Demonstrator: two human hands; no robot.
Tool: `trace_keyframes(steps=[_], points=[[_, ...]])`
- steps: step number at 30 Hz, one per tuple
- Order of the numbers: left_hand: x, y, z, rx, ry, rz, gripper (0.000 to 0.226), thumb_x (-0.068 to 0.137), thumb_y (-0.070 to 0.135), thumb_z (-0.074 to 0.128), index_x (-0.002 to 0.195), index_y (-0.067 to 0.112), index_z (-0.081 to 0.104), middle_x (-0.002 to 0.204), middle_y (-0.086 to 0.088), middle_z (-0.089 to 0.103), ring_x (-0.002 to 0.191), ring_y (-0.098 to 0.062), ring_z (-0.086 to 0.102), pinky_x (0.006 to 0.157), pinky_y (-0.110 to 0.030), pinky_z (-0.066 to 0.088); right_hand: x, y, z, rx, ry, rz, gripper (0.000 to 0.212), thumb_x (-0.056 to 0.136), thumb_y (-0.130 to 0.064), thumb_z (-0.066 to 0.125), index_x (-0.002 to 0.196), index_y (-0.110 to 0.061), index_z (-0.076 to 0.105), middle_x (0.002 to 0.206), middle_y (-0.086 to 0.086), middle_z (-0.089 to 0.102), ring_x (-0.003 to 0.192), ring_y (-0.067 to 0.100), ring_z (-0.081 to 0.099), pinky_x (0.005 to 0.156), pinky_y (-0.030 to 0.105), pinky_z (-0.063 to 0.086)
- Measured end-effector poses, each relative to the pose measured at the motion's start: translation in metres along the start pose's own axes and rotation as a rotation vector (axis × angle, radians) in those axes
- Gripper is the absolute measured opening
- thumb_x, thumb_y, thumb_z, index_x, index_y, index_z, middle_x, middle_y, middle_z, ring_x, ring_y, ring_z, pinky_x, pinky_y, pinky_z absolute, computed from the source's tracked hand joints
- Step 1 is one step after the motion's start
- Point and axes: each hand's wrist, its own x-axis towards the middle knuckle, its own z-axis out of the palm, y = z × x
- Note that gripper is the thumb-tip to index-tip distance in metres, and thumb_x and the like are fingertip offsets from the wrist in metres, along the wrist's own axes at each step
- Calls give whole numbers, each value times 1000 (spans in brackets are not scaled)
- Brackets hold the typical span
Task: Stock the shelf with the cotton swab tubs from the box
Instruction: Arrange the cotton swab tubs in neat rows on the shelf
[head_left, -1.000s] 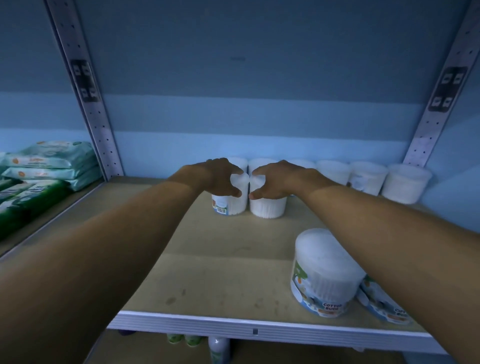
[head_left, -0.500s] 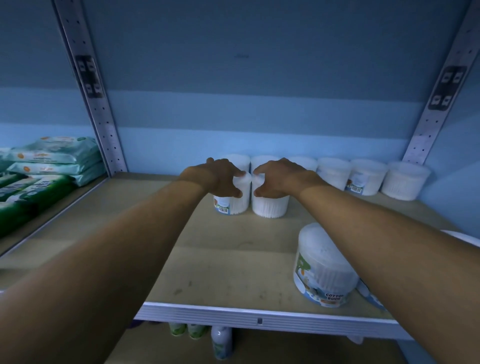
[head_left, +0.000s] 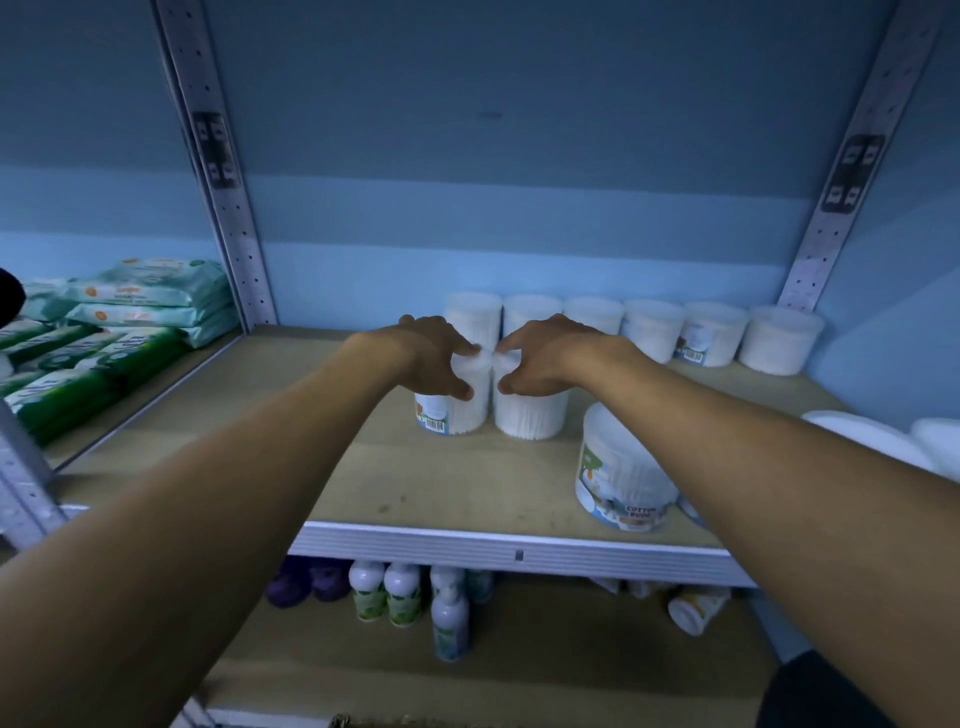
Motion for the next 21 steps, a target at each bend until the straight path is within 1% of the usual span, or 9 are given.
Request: trace_keyframes(steps=[2, 4, 6, 9, 14, 19, 21], points=[[-11, -2, 1, 6, 3, 7, 73, 85, 61, 63, 150, 46, 34, 152, 3, 37, 138, -27, 35, 111, -42, 37, -12, -5, -2, -35, -9, -8, 61, 94, -49, 54, 152, -35, 38, 153, 0, 43, 135, 25, 45, 100, 34, 44], [-22, -3, 2, 7, 12, 19, 74, 83, 63, 65, 149, 46, 36, 152, 3, 38, 138, -27, 36, 112, -42, 36, -22, -10, -3, -82, -9, -32, 56, 94, -50, 52, 147, -31, 47, 150, 1, 46, 133, 26, 46, 103, 37, 45], [-32, -2, 2, 24, 18, 37, 74, 83, 62, 65, 150, 43, 38, 152, 1, 39, 138, -27, 38, 113, -40, 35, -32, -14, -5, -114, -9, -53, 55, 94, -52, 52, 144, -30, 50, 150, 0, 46, 134, 27, 45, 105, 40, 44], [-46, -1, 1, 28, 18, 60, 74, 83, 61, 66, 150, 41, 40, 151, 0, 42, 136, -26, 42, 111, -37, 37, -45, -18, -6, -129, -9, -70, 57, 93, -55, 52, 144, -33, 50, 150, -1, 46, 135, 26, 43, 107, 42, 43], [-66, 1, 1, 13, 14, 65, 73, 84, 60, 67, 149, 39, 41, 151, 0, 42, 136, -26, 43, 110, -37, 37, -60, -22, -5, -103, -3, -88, 60, 91, -60, 54, 146, -38, 48, 153, -5, 43, 138, 25, 41, 109, 42, 41], [-76, 2, 0, 14, 2, 65, 73, 85, 59, 64, 150, 39, 39, 153, -1, 40, 137, -25, 43, 109, -36, 37, -71, -23, -7, -41, -5, -92, 60, 90, -58, 61, 146, -39, 48, 153, -7, 43, 139, 22, 40, 109, 38, 39], [-77, 2, -1, 0, -20, 54, 74, 82, 61, 63, 150, 42, 39, 153, 1, 40, 134, -25, 46, 109, -36, 39, -74, -22, -7, -26, -11, -95, 61, 88, -58, 63, 145, -40, 49, 153, -8, 43, 139, 22, 40, 109, 37, 38]])
